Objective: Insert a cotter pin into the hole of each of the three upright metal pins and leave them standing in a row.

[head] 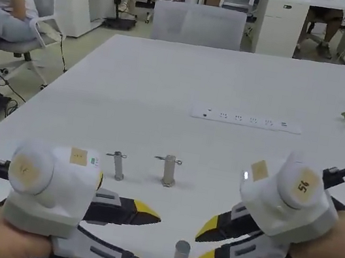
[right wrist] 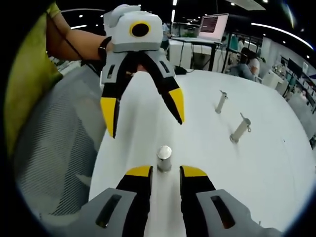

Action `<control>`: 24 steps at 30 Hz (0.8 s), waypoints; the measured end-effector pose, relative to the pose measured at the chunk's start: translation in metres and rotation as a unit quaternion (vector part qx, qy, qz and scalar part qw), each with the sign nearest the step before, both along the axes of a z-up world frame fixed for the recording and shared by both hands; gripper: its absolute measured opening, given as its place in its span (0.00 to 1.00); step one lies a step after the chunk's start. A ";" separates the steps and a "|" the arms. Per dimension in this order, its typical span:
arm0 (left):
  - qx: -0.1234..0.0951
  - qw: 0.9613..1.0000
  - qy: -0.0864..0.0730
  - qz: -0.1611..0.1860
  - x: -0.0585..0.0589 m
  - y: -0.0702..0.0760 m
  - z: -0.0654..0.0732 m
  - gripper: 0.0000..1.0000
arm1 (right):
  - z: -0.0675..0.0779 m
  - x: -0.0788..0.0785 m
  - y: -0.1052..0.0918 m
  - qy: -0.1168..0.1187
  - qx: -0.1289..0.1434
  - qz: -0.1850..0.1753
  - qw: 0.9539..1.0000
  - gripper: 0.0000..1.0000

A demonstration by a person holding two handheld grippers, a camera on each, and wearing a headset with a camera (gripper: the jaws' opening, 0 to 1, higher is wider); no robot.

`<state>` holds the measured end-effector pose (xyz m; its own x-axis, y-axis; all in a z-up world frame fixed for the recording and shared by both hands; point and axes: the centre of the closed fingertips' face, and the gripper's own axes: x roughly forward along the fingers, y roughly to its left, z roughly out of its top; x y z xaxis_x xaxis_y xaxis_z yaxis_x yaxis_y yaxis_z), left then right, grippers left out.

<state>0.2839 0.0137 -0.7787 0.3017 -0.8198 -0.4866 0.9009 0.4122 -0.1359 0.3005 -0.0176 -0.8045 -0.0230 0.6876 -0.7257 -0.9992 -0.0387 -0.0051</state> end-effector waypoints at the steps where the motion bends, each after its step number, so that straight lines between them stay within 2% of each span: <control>1: -0.001 1.000 0.000 0.001 0.000 -0.001 0.001 0.54 | 0.004 0.003 -0.006 -0.002 0.002 -0.008 1.000 0.23; 5: -0.012 1.000 -0.007 0.011 -0.001 -0.002 0.009 0.54 | 0.016 0.018 -0.029 -0.015 0.004 -0.042 0.999 0.23; 9: -0.027 0.999 -0.016 0.026 -0.003 0.002 0.017 0.53 | 0.025 0.037 -0.066 -0.026 -0.002 -0.085 0.996 0.22; 15: -0.034 0.998 -0.022 0.045 -0.009 0.011 0.023 0.54 | 0.034 0.064 -0.117 -0.037 -0.015 -0.150 0.988 0.22; 21: -0.035 0.997 -0.020 0.059 -0.011 0.018 0.022 0.54 | 0.034 0.090 -0.151 -0.037 -0.029 -0.193 0.980 0.22; 24: -0.039 0.997 -0.022 0.067 -0.009 0.019 0.024 0.54 | 0.032 0.103 -0.159 -0.035 -0.038 -0.201 0.978 0.21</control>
<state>0.2746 0.0331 -0.7551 0.4300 -0.8056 -0.4076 0.8447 0.5183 -0.1333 0.4033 -0.1761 -0.7728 0.2903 0.5754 -0.7647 -0.9309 0.3551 -0.0862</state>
